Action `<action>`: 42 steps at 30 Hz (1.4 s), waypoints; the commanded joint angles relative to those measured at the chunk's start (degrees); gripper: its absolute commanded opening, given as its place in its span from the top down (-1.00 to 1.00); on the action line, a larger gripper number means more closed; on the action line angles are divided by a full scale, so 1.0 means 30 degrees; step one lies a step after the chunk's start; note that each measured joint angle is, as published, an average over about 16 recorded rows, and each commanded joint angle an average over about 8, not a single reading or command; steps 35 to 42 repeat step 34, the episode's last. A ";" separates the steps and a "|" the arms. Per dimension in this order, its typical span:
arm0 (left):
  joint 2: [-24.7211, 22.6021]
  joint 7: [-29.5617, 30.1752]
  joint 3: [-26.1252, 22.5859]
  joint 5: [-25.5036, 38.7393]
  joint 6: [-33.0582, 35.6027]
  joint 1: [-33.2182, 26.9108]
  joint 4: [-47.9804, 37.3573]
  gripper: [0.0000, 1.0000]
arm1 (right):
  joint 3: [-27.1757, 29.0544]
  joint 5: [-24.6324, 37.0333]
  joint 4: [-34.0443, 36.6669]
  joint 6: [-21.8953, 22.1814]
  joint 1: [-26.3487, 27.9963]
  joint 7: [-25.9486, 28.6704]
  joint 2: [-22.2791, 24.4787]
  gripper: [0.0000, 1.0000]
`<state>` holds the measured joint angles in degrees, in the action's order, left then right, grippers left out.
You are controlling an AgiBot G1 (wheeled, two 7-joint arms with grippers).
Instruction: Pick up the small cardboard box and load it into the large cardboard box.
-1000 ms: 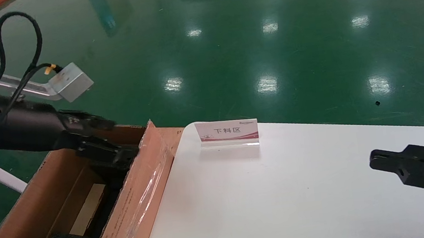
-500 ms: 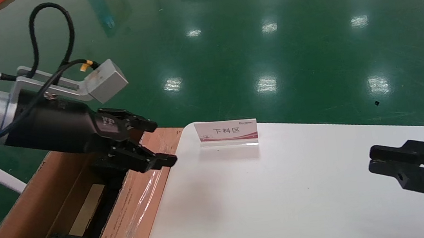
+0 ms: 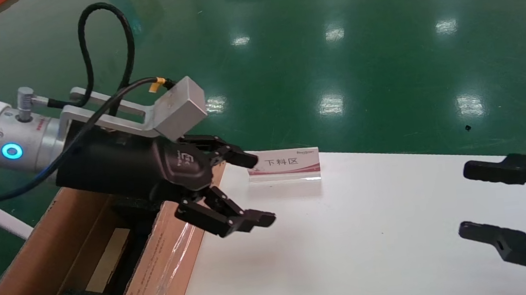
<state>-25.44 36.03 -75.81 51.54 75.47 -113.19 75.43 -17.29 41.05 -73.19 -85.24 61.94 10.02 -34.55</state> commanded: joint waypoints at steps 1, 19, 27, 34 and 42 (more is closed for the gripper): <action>-0.0182 -0.0479 0.1134 -0.0184 0.0194 0.0979 -0.0035 -1.00 | -0.0002 -0.0001 0.0000 0.0001 0.0000 -0.0001 0.0001 -1.00; -0.1826 -0.4820 1.1399 -0.1846 0.1949 0.9843 -0.0353 -1.00 | 0.0071 0.0041 -0.0018 -0.0021 -0.0024 0.0037 -0.0023 -1.00; -0.2560 -0.6755 1.5976 -0.2587 0.2732 1.3795 -0.0495 -1.00 | 0.0127 0.0078 -0.0036 -0.0042 -0.0040 0.0070 -0.0045 -1.00; -0.3052 -0.8053 1.9043 -0.3084 0.3256 1.6443 -0.0591 -1.00 | 0.0166 0.0103 -0.0048 -0.0056 -0.0051 0.0093 -0.0059 -1.00; -0.3052 -0.8053 1.9043 -0.3084 0.3256 1.6443 -0.0591 -1.00 | 0.0166 0.0103 -0.0048 -0.0056 -0.0051 0.0093 -0.0059 -1.00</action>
